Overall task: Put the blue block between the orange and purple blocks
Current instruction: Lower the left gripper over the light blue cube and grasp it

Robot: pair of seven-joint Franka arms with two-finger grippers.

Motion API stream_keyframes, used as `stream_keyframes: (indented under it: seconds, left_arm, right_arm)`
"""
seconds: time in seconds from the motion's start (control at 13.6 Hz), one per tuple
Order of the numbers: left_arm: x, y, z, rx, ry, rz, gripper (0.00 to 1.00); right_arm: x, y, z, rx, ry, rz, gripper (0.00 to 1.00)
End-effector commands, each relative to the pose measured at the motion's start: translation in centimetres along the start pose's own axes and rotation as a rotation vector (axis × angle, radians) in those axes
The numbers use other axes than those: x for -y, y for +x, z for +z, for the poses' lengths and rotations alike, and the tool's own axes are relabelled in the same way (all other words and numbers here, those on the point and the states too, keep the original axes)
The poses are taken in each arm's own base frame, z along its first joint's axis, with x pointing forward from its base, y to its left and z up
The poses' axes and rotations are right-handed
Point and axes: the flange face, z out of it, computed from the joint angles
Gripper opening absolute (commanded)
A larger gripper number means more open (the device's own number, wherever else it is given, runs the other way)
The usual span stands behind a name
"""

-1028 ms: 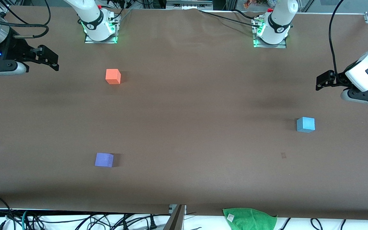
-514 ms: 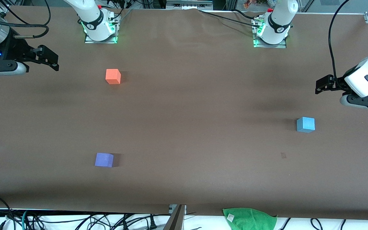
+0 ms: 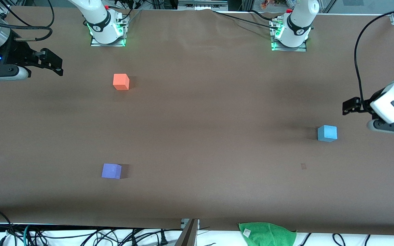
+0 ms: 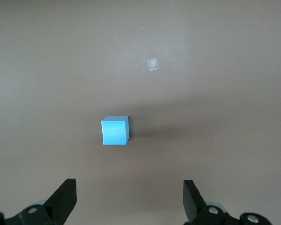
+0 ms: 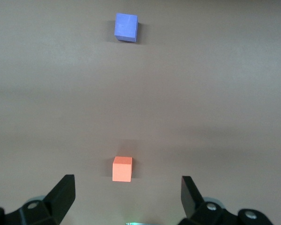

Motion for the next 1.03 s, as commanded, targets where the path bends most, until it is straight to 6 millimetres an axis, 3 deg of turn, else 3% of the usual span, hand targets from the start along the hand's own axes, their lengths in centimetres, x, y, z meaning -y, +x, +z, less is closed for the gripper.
stream_keyframes:
  seconds: [0.0, 0.22, 0.51, 0.59, 0.95]
  left_arm:
    - [1.4, 2.6, 4.8, 0.018, 0.004, 0.013, 1.00]
    - [1.7, 3.6, 10.6, 0.009, -0.002, 0.003, 1.00]
    - [4.5, 1.7, 19.3, -0.041, 0.079, 0.020, 1.00]
    - [5.0, 1.1, 20.7, -0.034, 0.073, 0.014, 1.00]
    - [3.9, -1.2, 26.7, 0.088, 0.039, 0.094, 1.00]
  right_arm:
    - [-0.2, -0.1, -0.3, 0.005, 0.010, -0.005, 1.00]
    - [-0.2, -0.1, -0.3, 0.005, 0.010, -0.006, 1.00]
    - [-0.3, -0.1, -0.3, 0.005, 0.010, -0.005, 1.00]
    - [-0.2, -0.1, -0.3, 0.005, 0.010, -0.006, 1.00]
    - [-0.2, -0.1, -0.2, 0.007, 0.010, -0.006, 1.00]
